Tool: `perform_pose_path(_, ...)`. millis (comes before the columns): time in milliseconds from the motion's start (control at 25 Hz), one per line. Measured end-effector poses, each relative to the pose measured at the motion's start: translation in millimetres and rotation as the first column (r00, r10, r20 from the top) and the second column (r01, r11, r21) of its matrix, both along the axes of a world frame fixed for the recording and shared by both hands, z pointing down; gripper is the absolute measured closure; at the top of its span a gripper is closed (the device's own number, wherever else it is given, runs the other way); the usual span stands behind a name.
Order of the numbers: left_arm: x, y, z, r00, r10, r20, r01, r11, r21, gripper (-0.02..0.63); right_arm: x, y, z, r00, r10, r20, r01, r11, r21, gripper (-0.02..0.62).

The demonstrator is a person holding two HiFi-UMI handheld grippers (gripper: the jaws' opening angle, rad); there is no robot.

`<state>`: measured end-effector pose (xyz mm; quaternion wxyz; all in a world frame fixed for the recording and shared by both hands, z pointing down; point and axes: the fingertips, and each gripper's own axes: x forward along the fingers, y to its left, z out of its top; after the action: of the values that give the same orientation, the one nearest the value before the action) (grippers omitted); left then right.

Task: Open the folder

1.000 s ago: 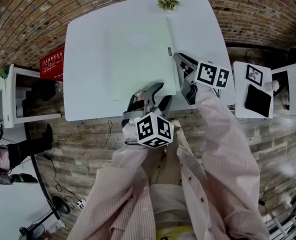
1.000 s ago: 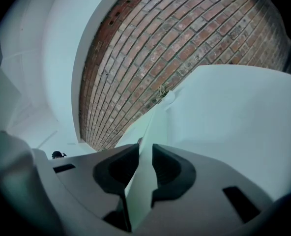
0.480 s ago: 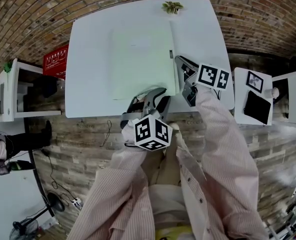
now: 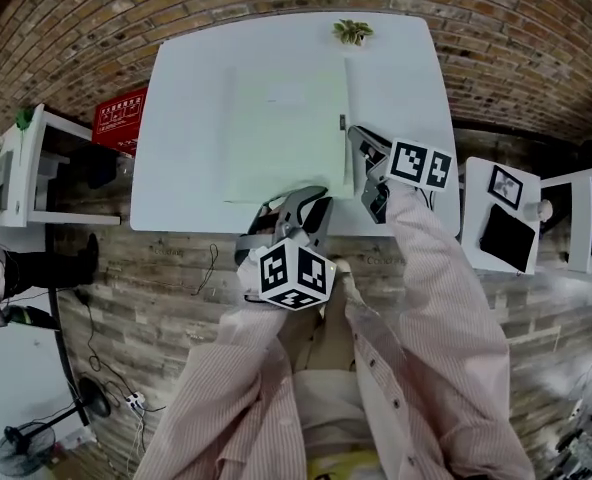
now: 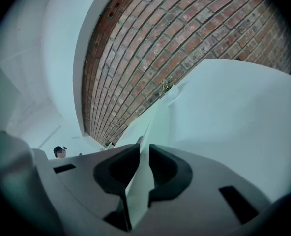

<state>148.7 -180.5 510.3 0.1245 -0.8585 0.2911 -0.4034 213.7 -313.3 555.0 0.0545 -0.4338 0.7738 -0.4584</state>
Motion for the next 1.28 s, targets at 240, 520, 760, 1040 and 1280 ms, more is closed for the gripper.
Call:
perform_pose_path(240,-3.2,-1.8,-5.4,0.999,-0.046,-0.016,0.046,0.999,0.001,0.594,-1.4,-0.9,-0.4,1.000,-0.013,0.016,0.013,1.000,-0.001,0.531)
perform_pose_path(520,-4.4,-4.6,-15.4,0.994,-0.092,-0.053,0.092,0.996,0.006,0.597,-1.7,-2.7,-0.5,0.999,-0.042,-0.003,0.042,0.999,-0.004,0.531)
perform_pose_path(760,-14.4,-6.2,-34.3,0.987,-0.129,-0.096,0.132,0.991,0.031,0.598,-1.8,-2.3,-0.1,0.999,-0.053,-0.003,0.053,0.999,-0.003,0.531)
perform_pose_path(1040,-27.5,-4.3,-49.9,0.976,-0.174,-0.127,0.183,0.981,0.063,0.600,-2.3,-2.8,0.5,0.997,-0.068,-0.044,0.069,0.998,0.015,0.531)
perform_pose_path(1280,-47.0,-2.1,-70.1,0.957,-0.221,-0.189,0.241,0.966,0.093,0.603,5.9,-0.8,-6.7,0.980,-0.042,-0.194,0.054,0.997,0.060,0.554)
